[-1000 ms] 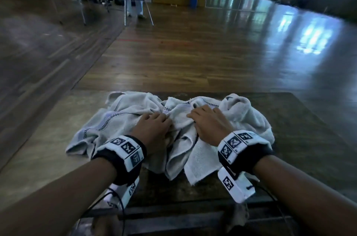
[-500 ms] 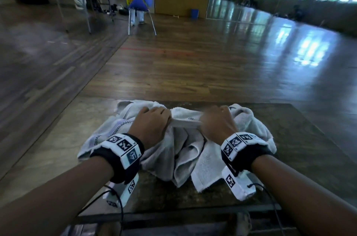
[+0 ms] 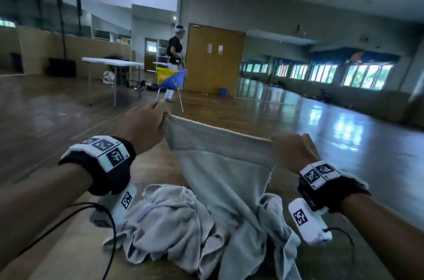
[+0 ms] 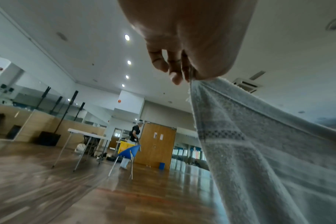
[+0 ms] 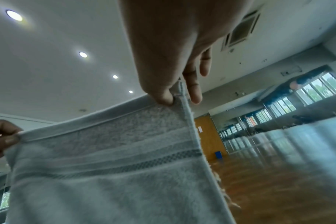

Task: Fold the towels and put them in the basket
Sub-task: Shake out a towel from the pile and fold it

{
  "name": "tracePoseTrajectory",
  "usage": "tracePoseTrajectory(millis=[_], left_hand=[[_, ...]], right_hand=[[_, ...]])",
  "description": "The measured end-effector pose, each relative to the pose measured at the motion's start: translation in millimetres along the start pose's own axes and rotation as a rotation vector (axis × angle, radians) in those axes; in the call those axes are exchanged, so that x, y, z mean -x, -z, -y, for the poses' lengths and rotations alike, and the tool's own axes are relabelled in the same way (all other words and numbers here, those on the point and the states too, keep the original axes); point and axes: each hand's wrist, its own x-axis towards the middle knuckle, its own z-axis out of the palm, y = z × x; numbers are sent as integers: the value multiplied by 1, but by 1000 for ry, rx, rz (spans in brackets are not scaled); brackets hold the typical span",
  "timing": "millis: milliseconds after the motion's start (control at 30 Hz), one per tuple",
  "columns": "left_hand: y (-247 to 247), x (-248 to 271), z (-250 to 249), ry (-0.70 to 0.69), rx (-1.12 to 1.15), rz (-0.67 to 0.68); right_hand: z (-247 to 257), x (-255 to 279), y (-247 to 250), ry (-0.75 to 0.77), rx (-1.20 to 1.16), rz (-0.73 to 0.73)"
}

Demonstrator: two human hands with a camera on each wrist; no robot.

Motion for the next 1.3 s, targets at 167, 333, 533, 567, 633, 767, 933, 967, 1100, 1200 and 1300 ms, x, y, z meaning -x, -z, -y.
tracePoseTrajectory(millis=[167,333,533,567,633,767,933,967,1100,1200,1300], left_hand=[[76,-34,-11,0,148,-93],[154,-60,-30,105,243,-141],[227,-87,-40,158,313,-271],[236,-92,-41,161,334,-284],[252,-99,-44,145,375,-316],[272,-108,-47,120,318,-352],[271,-121,-28,114,336,-250],[267,-124,-23,118,364,-210],[245,-141,-4,153,418,-121],[220,-155,10,172,388,-123],[190,-165,25,163,268,-151]], right_hand=[[-3,-14,97,51,-71,-235],[-4,-35,183,57,-210,-371],[8,-36,257,58,-270,-464],[10,-36,266,57,-270,-466],[14,-37,281,56,-295,-476],[23,-42,298,27,-369,-479],[29,-59,298,-9,-452,-434],[30,-64,295,-23,-486,-406],[33,-88,272,-98,-676,-250],[34,-112,248,-174,-764,-204],[33,-133,218,-208,-786,-194]])
